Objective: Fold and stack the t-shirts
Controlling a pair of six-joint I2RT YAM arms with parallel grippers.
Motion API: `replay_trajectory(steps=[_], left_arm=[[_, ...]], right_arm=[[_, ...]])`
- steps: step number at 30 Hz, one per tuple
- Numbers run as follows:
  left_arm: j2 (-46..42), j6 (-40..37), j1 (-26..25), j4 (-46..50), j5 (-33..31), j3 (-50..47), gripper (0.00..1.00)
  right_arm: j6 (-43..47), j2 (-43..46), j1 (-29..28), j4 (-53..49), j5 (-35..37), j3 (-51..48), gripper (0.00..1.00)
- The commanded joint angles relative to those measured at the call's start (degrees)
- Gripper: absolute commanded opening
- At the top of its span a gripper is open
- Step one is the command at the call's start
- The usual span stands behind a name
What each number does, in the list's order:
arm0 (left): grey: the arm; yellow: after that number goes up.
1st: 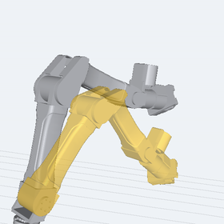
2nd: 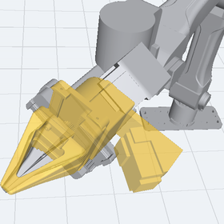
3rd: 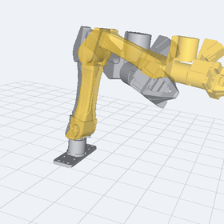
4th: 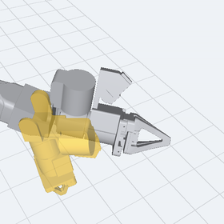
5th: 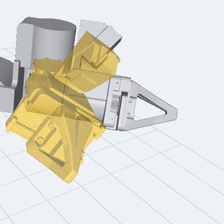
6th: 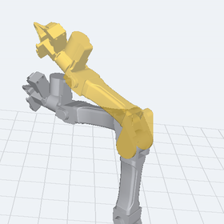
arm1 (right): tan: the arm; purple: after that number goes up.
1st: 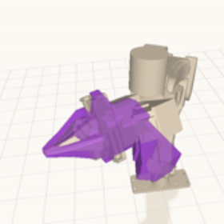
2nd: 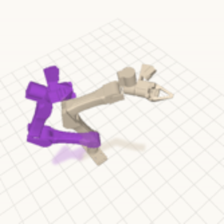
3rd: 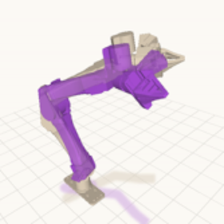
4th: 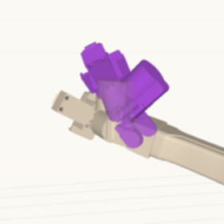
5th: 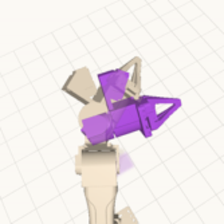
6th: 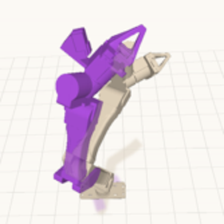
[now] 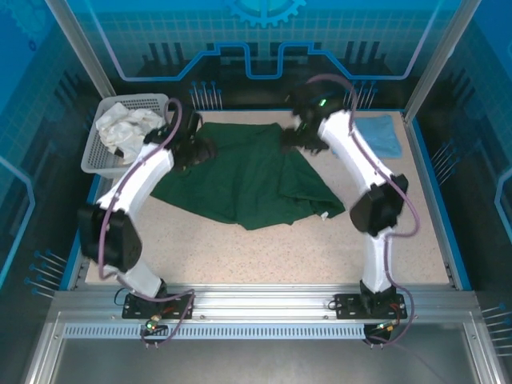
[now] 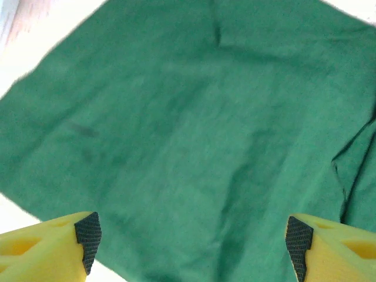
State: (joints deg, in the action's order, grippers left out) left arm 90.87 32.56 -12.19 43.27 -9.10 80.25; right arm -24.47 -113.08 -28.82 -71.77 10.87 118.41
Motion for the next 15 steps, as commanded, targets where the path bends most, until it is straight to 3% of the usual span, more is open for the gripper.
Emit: replay_trajectory(steps=[1, 2, 6, 10, 15], left_arm=[[-6.9, 7.1, 0.6, -11.6, 4.2, -12.9, 0.83], [-8.5, 8.9, 0.7, -13.0, 3.9, -17.1, 0.83], [-11.6, 15.2, 3.5, -18.4, 4.5, -29.3, 0.83], [-9.8, 18.2, 7.4, -22.1, 3.9, -33.4, 0.84], [-5.1, 20.7, 11.0, -27.3, 5.3, -35.1, 0.83]], right_arm=[[-4.1, 12.4, 0.6, 16.2, -5.0, -18.7, 0.91], [-4.7, 13.1, 1.1, 19.1, -8.3, -22.8, 0.87], [-3.0, 10.9, -1.6, 25.4, -6.4, -30.1, 0.8], [-4.7, 3.7, -1.5, 23.0, -2.3, -26.4, 0.72], [-5.7, -6.7, -1.7, 20.6, -2.4, -19.5, 0.66]])
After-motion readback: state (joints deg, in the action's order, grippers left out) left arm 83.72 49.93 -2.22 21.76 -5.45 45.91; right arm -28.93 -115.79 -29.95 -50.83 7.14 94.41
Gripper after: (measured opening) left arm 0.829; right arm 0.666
